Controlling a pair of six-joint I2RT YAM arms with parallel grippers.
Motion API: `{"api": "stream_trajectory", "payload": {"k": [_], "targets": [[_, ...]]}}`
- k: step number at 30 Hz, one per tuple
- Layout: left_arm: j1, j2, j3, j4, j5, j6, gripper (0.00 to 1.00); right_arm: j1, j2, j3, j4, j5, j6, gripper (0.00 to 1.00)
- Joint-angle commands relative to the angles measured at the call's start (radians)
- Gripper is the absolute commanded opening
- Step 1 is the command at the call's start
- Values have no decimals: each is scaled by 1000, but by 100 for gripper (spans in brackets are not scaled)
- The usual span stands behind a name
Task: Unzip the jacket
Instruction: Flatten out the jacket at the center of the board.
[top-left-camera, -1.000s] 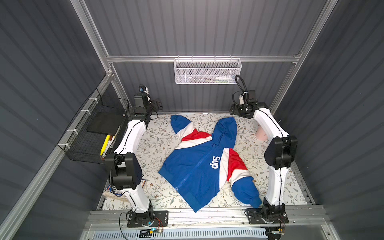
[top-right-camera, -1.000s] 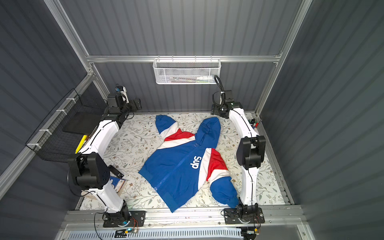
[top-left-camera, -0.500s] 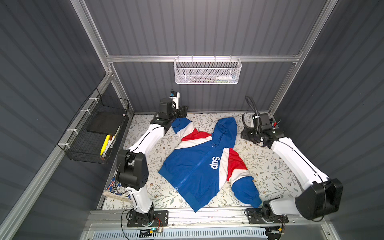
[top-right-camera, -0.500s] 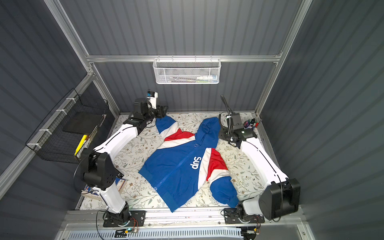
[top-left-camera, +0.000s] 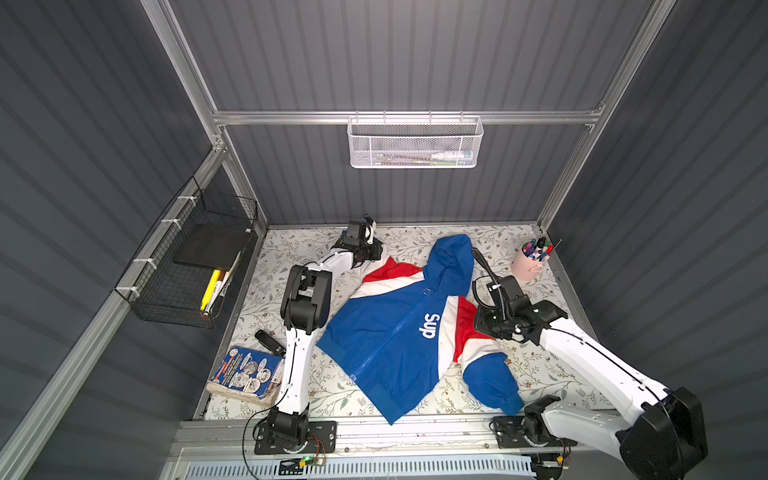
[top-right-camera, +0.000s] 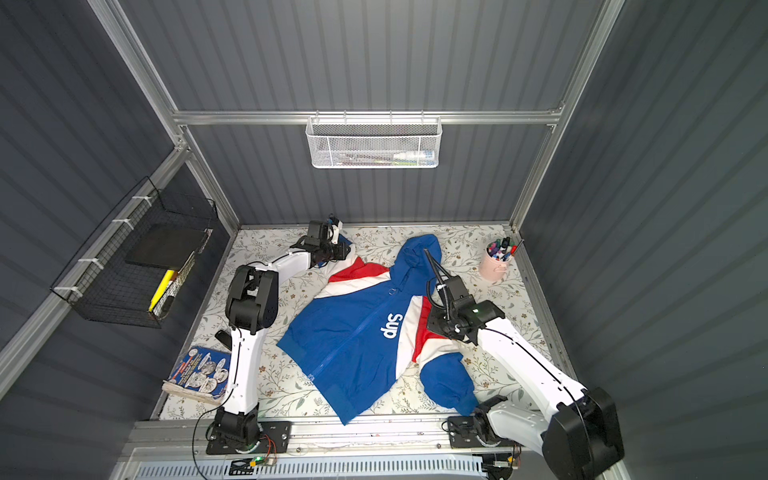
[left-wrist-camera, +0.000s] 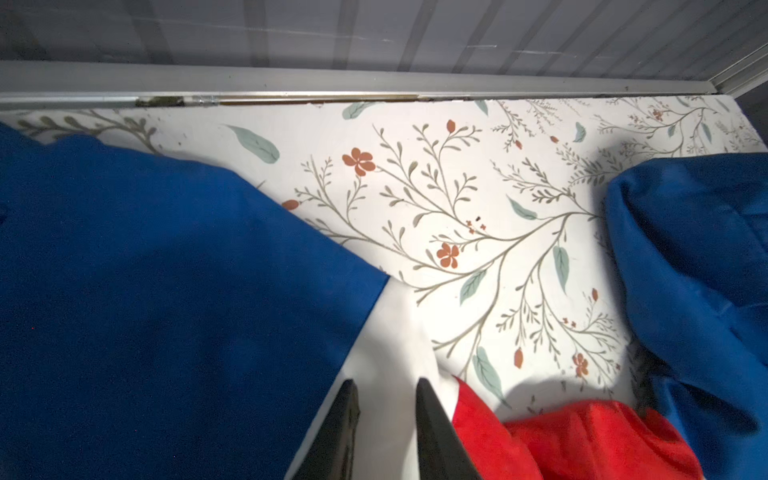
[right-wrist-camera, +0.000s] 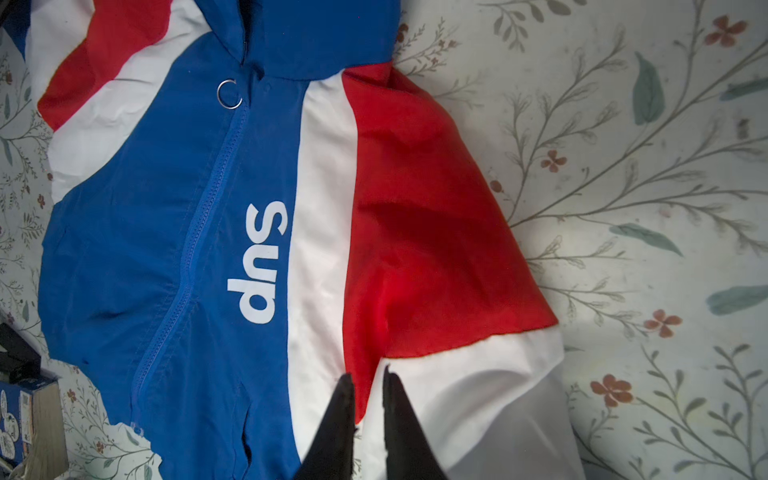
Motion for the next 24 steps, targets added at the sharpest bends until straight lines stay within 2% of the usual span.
{"api": "stream_trajectory", "payload": {"k": [1,10,24], "targets": [[4,9,10,-14,-19,-18,26,4,48,-15,2,-5,20,14],[23,31,-11,-110,-179,-82,25,-6,254,25,24,13,-9,8],[127,-66,-167,-142,-192,-120,25,-74,476,75,63,30,-65,4]]}}
